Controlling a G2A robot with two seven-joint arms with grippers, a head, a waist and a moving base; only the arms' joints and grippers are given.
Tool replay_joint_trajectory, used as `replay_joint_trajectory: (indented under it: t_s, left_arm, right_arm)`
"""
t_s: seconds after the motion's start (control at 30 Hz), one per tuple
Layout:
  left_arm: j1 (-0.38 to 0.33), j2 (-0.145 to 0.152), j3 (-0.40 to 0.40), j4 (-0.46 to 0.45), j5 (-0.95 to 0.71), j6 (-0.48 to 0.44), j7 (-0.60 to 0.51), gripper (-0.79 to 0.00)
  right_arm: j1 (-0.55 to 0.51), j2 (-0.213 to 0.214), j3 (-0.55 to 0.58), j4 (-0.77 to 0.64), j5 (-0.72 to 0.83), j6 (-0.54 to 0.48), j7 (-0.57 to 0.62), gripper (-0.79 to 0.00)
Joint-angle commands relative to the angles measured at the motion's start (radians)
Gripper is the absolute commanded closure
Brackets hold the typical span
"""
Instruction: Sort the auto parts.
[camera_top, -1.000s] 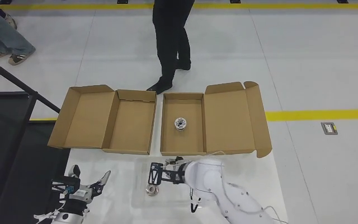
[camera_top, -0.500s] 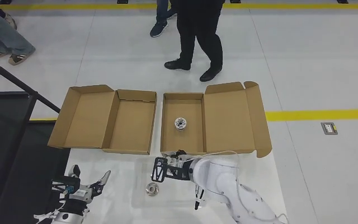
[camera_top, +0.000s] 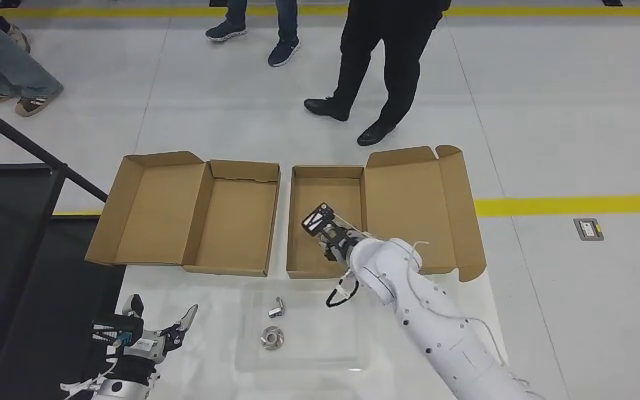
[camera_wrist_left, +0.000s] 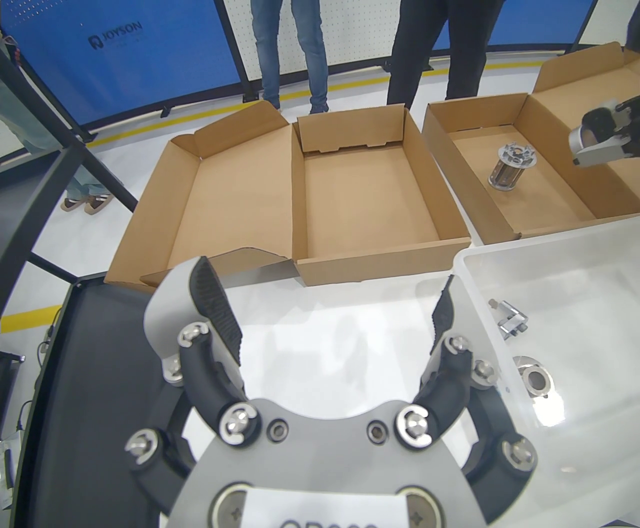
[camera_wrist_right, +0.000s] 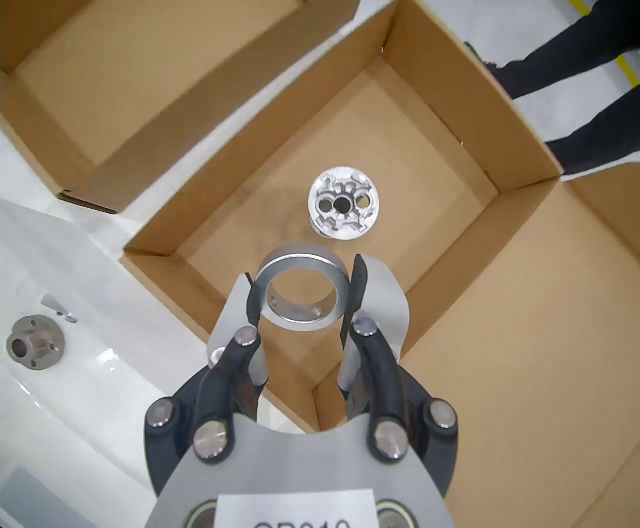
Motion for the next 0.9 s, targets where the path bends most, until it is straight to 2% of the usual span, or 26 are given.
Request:
replay_joint_trajectory:
  t_s: [0.0, 0.23, 0.43, 0.5, 0.53, 0.7, 0.87]
  left_arm:
    - [0.000, 0.000, 0.000, 0.000, 0.000, 0.000, 0.000, -0.785]
    - [0.000, 0.000, 0.000, 0.000, 0.000, 0.000, 0.000, -0.785]
    - [0.000, 0.000, 0.000, 0.000, 0.000, 0.000, 0.000, -0.785]
    - [0.000, 0.000, 0.000, 0.000, 0.000, 0.000, 0.000, -0.785]
    - [0.000, 0.000, 0.000, 0.000, 0.000, 0.000, 0.000, -0.785]
    - [0.000, 0.000, 0.000, 0.000, 0.000, 0.000, 0.000, -0.785]
    - [0.000, 0.000, 0.000, 0.000, 0.000, 0.000, 0.000, -0.785]
  right_arm:
    - [0.036, -0.012, -0.007, 0.093, 0.031, 0.004, -0.012, 0.000]
    - [0.131, -0.052, -0.032, 0.342, 0.119, -0.014, -0.053, 0.000]
    - [0.188, -0.091, -0.069, 0.494, 0.165, -0.037, -0.087, 0.000]
    - [0.202, -0.101, -0.078, 0.529, 0.171, -0.040, -0.102, -0.206]
    - [0.208, -0.106, -0.083, 0.544, 0.173, -0.041, -0.107, -0.240]
    - [0.227, -0.124, -0.100, 0.594, 0.169, -0.047, -0.147, -0.363]
    - [0.236, -0.131, -0.101, 0.618, 0.163, -0.053, -0.177, -0.385]
